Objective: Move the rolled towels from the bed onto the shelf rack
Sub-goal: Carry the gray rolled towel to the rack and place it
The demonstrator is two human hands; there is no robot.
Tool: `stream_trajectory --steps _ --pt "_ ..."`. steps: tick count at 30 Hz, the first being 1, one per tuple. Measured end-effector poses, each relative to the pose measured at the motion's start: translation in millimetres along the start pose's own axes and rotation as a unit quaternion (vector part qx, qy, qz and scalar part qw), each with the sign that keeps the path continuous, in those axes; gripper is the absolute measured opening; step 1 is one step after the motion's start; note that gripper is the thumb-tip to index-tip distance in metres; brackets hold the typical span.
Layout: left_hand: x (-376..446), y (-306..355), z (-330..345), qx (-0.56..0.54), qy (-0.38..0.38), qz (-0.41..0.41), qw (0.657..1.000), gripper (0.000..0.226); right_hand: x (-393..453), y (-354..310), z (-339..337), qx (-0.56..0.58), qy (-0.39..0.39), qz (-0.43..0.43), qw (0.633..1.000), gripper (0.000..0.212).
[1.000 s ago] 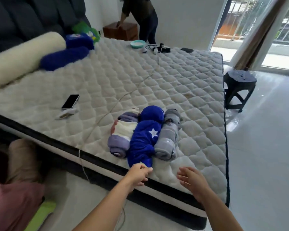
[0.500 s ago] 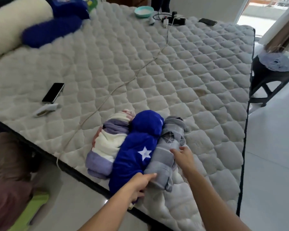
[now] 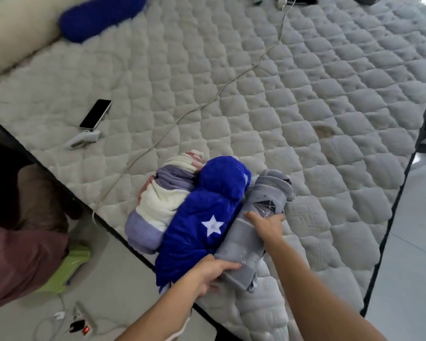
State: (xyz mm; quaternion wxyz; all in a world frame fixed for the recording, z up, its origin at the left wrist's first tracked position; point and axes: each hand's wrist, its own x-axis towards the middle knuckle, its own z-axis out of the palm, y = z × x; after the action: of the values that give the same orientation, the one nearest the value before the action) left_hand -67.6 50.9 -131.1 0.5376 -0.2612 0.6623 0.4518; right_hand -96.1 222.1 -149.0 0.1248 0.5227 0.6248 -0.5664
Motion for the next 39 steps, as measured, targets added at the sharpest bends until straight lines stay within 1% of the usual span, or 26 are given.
stream_trajectory --steps 3,5,8,10,12,13,15,16,17,19,22,23,24,26,27,30,33,35,37,39 --pt "-17 -1 0 0.047 0.000 0.036 0.998 0.068 -13 7 -10 0.073 0.006 -0.001 0.997 0.098" --pt "-37 -2 -10 0.084 -0.002 0.062 0.995 0.074 -29 8 -13 0.109 0.013 -0.008 0.994 0.100" --pt "-72 -12 -37 0.100 0.006 0.115 0.988 0.081 -64 -4 -3 0.128 -0.004 -0.062 0.990 0.101" --pt "-96 -23 -60 0.073 0.026 0.145 0.986 0.078 -95 -18 11 0.127 -0.041 -0.114 0.985 0.104" --pt "-125 -40 -81 0.026 0.049 0.177 0.983 0.067 -131 -33 30 0.121 -0.076 -0.176 0.974 0.105" --pt "-142 -52 -91 0.004 0.065 0.196 0.978 0.057 -152 -38 42 0.113 -0.091 -0.206 0.968 0.103" --pt "-178 -87 -109 -0.038 0.109 0.235 0.965 0.034 -202 -43 65 0.092 -0.143 -0.267 0.949 0.098" --pt "-195 -108 -117 -0.059 0.133 0.252 0.957 0.030 -228 -41 78 0.081 -0.179 -0.294 0.935 0.094" --pt "-211 -130 -126 -0.081 0.156 0.264 0.948 0.031 -255 -36 90 0.066 -0.213 -0.315 0.922 0.090" --pt "-239 -183 -138 -0.132 0.193 0.278 0.932 0.045 -308 -19 112 0.032 -0.278 -0.353 0.893 0.082" --pt "-284 -271 -144 -0.236 0.237 0.279 0.900 0.076 -388 22 144 -0.007 -0.380 -0.388 0.840 0.074" --pt "-298 -299 -144 -0.265 0.251 0.280 0.888 0.080 -412 38 154 -0.011 -0.414 -0.392 0.822 0.072" --pt "-312 -325 -142 -0.286 0.262 0.286 0.876 0.074 -435 54 162 -0.014 -0.449 -0.390 0.804 0.070" --pt "-335 -372 -139 -0.322 0.280 0.308 0.850 0.055 -476 87 178 -0.034 -0.524 -0.365 0.769 0.069" --pt "-345 -394 -139 -0.339 0.292 0.320 0.835 0.053 -496 104 185 -0.050 -0.562 -0.347 0.749 0.069" --pt "-373 -452 -137 -0.405 0.322 0.374 0.770 0.068 -548 152 212 -0.093 -0.662 -0.282 0.688 0.071" --pt "-394 -510 -135 -0.467 0.336 0.407 0.709 0.079 -597 197 240 -0.145 -0.738 -0.186 0.632 0.078" --pt "-404 -547 -136 -0.502 0.346 0.408 0.679 0.081 -624 229 259 -0.187 -0.769 -0.134 0.597 0.078" --pt "-410 -581 -141 -0.532 0.357 0.399 0.657 0.081 -645 263 283 -0.220 -0.798 -0.095 0.553 0.073" --pt "-415 -610 -151 -0.548 0.389 0.380 0.636 0.084 -666 297 310 -0.249 -0.813 -0.063 0.522 0.069"
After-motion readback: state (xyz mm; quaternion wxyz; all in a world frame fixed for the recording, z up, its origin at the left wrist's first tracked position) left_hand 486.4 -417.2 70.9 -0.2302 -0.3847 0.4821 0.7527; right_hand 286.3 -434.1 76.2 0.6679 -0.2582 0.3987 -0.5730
